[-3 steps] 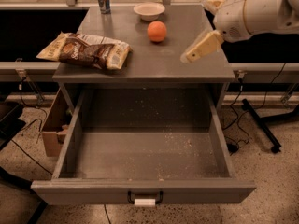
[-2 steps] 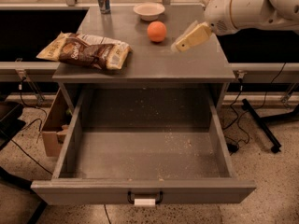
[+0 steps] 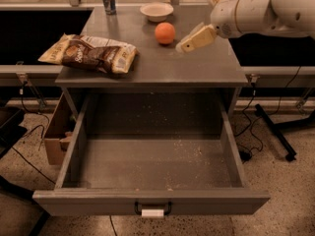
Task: Place orange into top drawer
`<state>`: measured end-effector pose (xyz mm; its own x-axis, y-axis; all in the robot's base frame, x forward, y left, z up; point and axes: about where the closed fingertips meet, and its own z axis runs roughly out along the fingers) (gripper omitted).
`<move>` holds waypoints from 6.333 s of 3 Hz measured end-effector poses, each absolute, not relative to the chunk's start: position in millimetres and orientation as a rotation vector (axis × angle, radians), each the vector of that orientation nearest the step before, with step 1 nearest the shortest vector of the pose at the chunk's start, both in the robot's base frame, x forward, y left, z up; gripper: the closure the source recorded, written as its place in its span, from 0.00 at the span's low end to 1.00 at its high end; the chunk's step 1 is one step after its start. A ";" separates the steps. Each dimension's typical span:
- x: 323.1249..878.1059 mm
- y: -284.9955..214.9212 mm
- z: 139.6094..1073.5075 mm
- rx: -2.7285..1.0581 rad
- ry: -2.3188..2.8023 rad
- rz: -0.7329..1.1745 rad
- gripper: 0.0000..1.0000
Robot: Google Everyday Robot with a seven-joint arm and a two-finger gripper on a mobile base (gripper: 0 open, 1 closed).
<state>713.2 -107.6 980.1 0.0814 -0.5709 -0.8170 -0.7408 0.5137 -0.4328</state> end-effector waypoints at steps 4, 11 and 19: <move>865.4 -100.7 920.8 -0.789 1.683 0.283 0.00; 901.7 -33.2 854.3 -0.866 1.833 0.424 1.00; 626.4 -102.0 819.6 -0.594 1.921 0.279 1.00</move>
Offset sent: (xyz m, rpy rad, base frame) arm 0.1536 -0.0193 -0.0456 0.2622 0.0044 -0.2425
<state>626.4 -102.0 819.6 -0.3192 -0.2765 -0.9065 -0.5226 0.8493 -0.0750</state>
